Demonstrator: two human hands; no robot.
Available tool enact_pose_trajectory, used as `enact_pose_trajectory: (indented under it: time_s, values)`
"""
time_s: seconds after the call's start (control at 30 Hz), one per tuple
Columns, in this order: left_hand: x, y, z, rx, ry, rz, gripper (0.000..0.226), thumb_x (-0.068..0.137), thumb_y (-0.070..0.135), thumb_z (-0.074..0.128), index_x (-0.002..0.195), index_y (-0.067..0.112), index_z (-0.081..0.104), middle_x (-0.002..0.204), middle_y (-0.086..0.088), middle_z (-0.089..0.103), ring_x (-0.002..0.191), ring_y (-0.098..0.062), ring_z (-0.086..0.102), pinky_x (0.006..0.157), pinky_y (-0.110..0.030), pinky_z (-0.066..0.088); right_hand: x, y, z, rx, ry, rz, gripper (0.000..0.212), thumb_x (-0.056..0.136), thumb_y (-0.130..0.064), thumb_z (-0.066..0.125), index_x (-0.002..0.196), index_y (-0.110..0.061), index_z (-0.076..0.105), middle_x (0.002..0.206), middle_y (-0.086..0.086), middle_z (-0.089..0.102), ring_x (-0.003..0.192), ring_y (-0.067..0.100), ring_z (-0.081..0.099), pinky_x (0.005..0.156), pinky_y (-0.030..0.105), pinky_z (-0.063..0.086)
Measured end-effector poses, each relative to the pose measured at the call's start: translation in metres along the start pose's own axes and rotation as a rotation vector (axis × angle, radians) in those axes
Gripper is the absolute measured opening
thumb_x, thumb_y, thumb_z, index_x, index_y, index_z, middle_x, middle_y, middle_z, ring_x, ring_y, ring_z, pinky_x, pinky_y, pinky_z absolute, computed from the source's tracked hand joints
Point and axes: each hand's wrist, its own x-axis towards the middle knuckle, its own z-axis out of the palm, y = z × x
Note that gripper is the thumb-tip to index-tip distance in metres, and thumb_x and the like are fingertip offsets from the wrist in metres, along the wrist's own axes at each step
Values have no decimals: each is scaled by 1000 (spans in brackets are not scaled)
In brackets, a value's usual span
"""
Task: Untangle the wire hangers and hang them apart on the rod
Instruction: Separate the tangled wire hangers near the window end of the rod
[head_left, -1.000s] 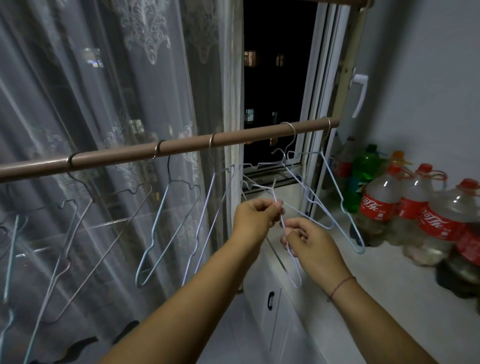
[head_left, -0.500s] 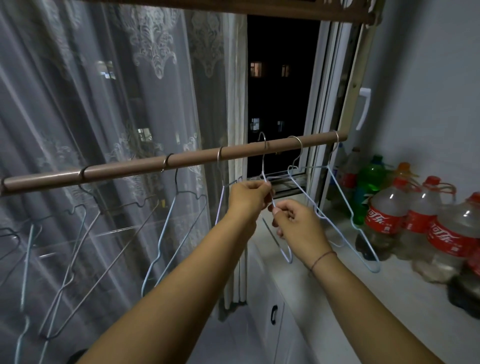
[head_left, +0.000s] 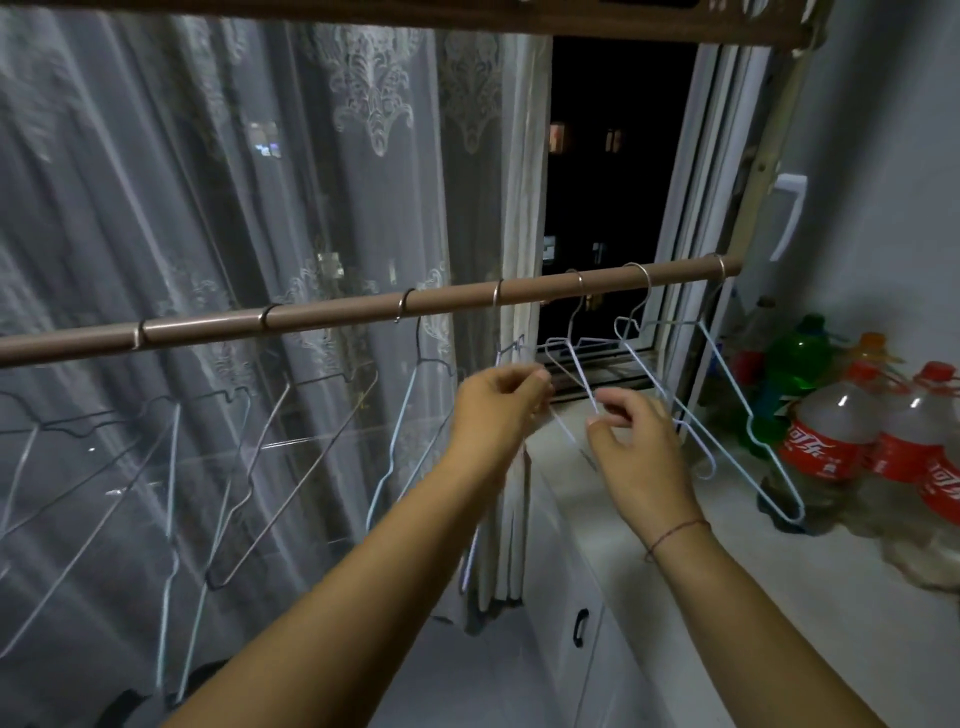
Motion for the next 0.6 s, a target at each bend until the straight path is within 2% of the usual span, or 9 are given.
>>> enact_pose_trajectory:
  time_s: [0.07,0.13,0.2,0.3,0.37,0.43,0.53,0.6]
  values:
    - [1,6,-27,-2,98,98,14,88,12,56,94,20,66,84,0,67,73,-7,59,72,-22,46,-10,-19,11,50,-17,-61,26,89,-15,50,115,-17,55,114,-3,46,97,4,51,69,3,41]
    - [1,11,-55,-4,206,160,17,87,10,57,99,16,67,87,-3,69,75,-9,61,74,-21,47,-22,-38,29,117,-90,-103,24,89,-15,52,112,-18,56,112,-4,48,94,1,54,75,2,45]
    - [-1,13,-80,1,301,176,20,88,7,56,104,10,66,92,-6,69,81,-11,61,78,-22,50,-36,-54,52,171,-188,-121,25,88,-16,53,112,-18,56,112,-4,50,98,3,56,87,13,48]
    - [-3,8,-111,127,406,142,25,88,7,55,112,4,65,105,-9,67,94,-14,60,91,-27,47,-54,-68,90,184,-302,-85,34,88,-19,55,122,-16,51,119,-3,46,114,10,51,99,28,45]
    - [-2,0,-124,214,399,59,27,89,11,55,113,3,64,106,-9,67,95,-14,58,90,-27,45,-62,-72,112,166,-331,-13,43,88,-23,56,129,-17,44,125,-3,44,119,10,47,101,28,43]
    - [-2,-8,-131,248,337,-51,27,90,16,55,111,2,65,100,-10,65,90,-15,55,82,-27,44,-67,-75,129,177,-370,105,49,87,-26,57,132,-18,40,122,-4,45,115,11,48,94,24,43]
    - [-4,-13,-135,175,214,-177,25,90,19,55,103,1,67,84,-13,63,75,-20,56,67,-26,47,-71,-76,147,288,-380,233,37,84,-22,61,118,-21,46,112,1,57,97,14,57,76,21,44]
    - [-5,-11,-136,122,167,-239,22,89,17,57,101,2,67,79,-12,64,69,-20,58,63,-24,51,-73,-76,154,292,-346,247,36,81,-18,63,111,-26,46,110,3,62,92,14,60,72,21,44]
